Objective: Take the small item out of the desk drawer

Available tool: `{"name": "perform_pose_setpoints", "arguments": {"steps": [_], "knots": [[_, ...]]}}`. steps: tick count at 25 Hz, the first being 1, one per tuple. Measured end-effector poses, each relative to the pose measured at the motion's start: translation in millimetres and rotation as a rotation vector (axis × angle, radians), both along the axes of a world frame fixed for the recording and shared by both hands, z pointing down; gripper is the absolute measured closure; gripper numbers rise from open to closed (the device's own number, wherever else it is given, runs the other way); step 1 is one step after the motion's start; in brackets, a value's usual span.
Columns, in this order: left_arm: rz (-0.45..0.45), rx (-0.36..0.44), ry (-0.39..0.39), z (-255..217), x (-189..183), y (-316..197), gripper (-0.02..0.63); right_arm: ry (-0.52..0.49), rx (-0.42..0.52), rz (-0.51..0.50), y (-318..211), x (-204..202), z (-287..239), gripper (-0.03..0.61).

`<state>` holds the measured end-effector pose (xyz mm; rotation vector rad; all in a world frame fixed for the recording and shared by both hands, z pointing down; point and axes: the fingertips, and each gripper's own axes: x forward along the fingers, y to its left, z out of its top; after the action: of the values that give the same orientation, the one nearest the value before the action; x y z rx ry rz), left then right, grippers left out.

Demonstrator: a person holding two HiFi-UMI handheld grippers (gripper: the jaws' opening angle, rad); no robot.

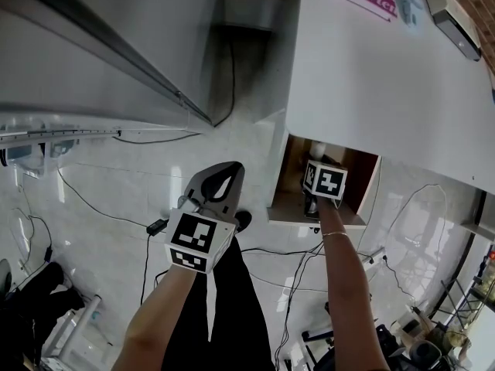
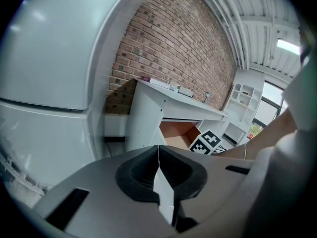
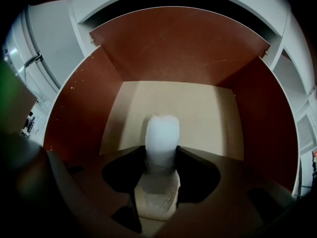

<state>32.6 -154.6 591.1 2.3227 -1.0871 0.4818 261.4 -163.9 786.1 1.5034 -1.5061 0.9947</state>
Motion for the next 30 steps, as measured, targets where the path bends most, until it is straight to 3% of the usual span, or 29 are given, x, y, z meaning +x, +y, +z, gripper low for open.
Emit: {"name": "perform_pose_setpoints", "arguments": {"steps": [18, 30], "knots": [[0.021, 0.011, 0.012, -13, -1, -6, 0.591, -0.086, 0.063, 0.011, 9, -25, -32, 0.399], [0.050, 0.023, 0.013, -30, 1, -12, 0.591, -0.138, 0.187, 0.025, 4, -49, -89, 0.399]]}}
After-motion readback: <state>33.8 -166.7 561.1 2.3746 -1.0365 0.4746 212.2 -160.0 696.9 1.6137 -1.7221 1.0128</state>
